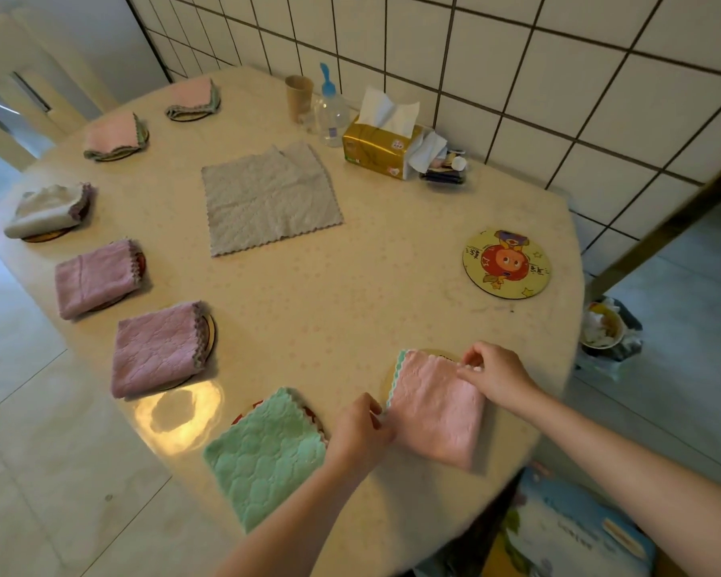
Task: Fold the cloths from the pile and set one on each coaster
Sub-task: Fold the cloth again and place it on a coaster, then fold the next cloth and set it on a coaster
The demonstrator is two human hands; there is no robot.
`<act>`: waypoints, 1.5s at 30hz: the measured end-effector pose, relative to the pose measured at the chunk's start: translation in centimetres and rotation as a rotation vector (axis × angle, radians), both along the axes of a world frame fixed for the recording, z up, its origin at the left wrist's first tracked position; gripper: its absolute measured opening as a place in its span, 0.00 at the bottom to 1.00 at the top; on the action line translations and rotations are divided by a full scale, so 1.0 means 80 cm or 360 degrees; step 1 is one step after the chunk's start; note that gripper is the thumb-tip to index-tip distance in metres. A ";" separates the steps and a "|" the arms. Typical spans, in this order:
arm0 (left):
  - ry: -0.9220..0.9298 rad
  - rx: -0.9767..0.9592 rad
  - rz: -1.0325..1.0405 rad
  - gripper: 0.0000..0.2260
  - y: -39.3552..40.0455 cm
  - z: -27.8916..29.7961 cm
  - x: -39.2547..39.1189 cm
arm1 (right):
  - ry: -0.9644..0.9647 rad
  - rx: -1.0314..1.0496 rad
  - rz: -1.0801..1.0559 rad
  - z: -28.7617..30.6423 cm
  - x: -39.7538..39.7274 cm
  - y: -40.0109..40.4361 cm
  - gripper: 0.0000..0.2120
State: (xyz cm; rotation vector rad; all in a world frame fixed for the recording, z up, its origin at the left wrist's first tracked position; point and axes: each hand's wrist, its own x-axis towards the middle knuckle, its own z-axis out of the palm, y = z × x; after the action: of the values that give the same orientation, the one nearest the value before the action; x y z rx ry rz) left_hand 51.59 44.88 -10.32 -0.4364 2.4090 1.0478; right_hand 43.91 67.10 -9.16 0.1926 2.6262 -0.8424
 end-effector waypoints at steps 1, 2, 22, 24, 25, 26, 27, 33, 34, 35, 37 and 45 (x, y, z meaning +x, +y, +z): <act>0.0023 -0.0060 -0.0062 0.09 -0.002 0.000 0.000 | 0.0020 0.0048 0.0036 0.001 -0.001 -0.001 0.08; 0.0038 -0.0113 -0.0128 0.11 -0.002 0.001 0.000 | 0.0022 0.0095 0.0064 0.002 -0.003 -0.001 0.09; 0.0394 -0.0822 -0.0521 0.15 -0.274 0.046 -0.270 | 0.0313 0.0292 0.0630 0.048 -0.244 -0.217 0.15; 0.0443 -0.0927 -0.0554 0.17 -0.302 0.038 -0.295 | 0.0338 0.0435 0.0750 0.042 -0.270 -0.240 0.19; 0.0467 -0.0967 -0.0576 0.19 -0.313 0.034 -0.305 | 0.0360 0.0526 0.0830 0.040 -0.280 -0.248 0.20; 0.0492 -0.0992 -0.0604 0.21 -0.325 0.028 -0.318 | 0.0388 0.0620 0.0913 0.036 -0.293 -0.258 0.21; 0.0511 -0.1005 -0.0631 0.23 -0.333 0.024 -0.327 | 0.0417 0.0700 0.0996 0.033 -0.303 -0.264 0.22; 0.0600 -0.1118 -0.0855 0.28 -0.373 -0.010 -0.359 | 0.0548 0.0899 0.1337 0.003 -0.345 -0.287 0.31; 0.0644 -0.1134 -0.0907 0.28 -0.377 -0.015 -0.361 | 0.0559 0.0914 0.1377 -0.002 -0.350 -0.289 0.31; 0.0687 -0.1150 -0.0952 0.28 -0.381 -0.019 -0.364 | 0.0567 0.0928 0.1406 -0.007 -0.353 -0.291 0.32; 0.0802 -0.1204 -0.1029 0.28 -0.384 -0.023 -0.369 | 0.0641 0.0962 0.1421 -0.015 -0.357 -0.293 0.32; 0.0971 -0.1308 -0.0984 0.15 -0.379 -0.017 -0.389 | 0.0754 0.0954 0.1271 -0.016 -0.378 -0.318 0.19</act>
State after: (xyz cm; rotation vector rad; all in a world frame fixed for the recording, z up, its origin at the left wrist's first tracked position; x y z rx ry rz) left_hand 20.48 14.55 -11.67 0.4492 3.1198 -0.1495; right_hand 13.70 41.65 -10.45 -0.9468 2.8972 0.2034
